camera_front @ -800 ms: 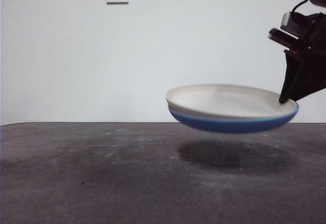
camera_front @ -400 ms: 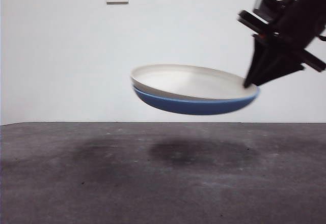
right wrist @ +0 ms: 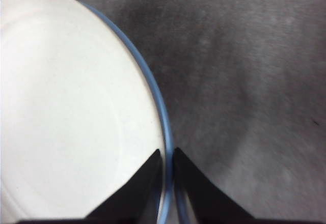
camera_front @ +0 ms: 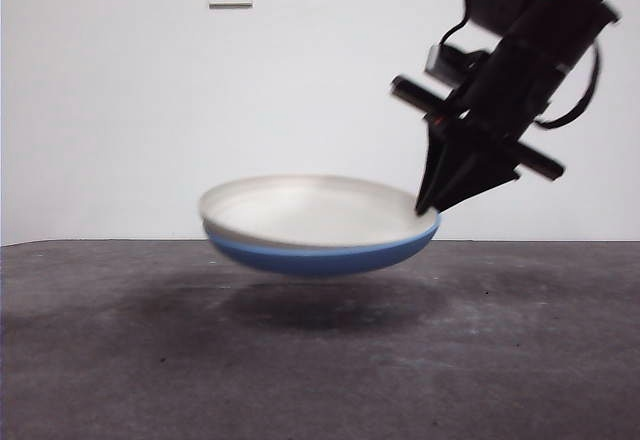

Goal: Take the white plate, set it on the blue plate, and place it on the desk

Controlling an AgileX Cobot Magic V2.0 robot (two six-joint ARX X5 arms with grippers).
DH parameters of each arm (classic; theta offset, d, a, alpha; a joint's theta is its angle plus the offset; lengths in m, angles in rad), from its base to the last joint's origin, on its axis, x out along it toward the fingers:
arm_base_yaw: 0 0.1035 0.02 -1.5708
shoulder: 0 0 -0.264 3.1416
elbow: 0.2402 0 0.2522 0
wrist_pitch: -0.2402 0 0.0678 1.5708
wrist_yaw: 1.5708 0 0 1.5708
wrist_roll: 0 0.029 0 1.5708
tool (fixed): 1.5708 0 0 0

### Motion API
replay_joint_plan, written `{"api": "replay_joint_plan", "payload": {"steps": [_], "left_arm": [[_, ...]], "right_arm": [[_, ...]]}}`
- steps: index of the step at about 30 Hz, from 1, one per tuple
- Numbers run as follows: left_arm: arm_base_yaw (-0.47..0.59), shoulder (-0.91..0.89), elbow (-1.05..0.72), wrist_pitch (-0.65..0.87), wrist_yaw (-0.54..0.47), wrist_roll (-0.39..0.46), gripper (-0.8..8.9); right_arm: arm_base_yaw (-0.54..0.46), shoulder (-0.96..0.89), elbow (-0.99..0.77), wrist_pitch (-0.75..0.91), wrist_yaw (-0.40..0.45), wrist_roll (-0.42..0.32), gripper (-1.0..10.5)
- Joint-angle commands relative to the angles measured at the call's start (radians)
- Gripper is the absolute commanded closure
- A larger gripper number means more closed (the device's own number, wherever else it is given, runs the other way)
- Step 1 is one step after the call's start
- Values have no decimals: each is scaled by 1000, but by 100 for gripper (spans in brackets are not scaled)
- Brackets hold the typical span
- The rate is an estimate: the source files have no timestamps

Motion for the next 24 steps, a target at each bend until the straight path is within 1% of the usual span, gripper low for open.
{"api": "replay_joint_plan", "payload": {"steps": [1,8,16,18,20,22,24], "left_arm": [[-4,6,7,4,4,12,502],[-4,6,7,4,4,11,502],[-4,6,7,3,4,12,502],[-4,6,7,4,4,12,502],[-4,6,7,4,4,12,502],[-4,6,7,4,4,12,502],[-4,6,7,4,4,12,502]], "right_arm": [[15,63,41,18,-3,25,934],[22,156,45,40,6,38,934],[23,180,45,39,23,38,928],[23,180,45,35,23,39,873],[23,179,45,30,23,44,755],[23,173,45,20,24,45,672],[23,161,45,16,24,45,659]]}}
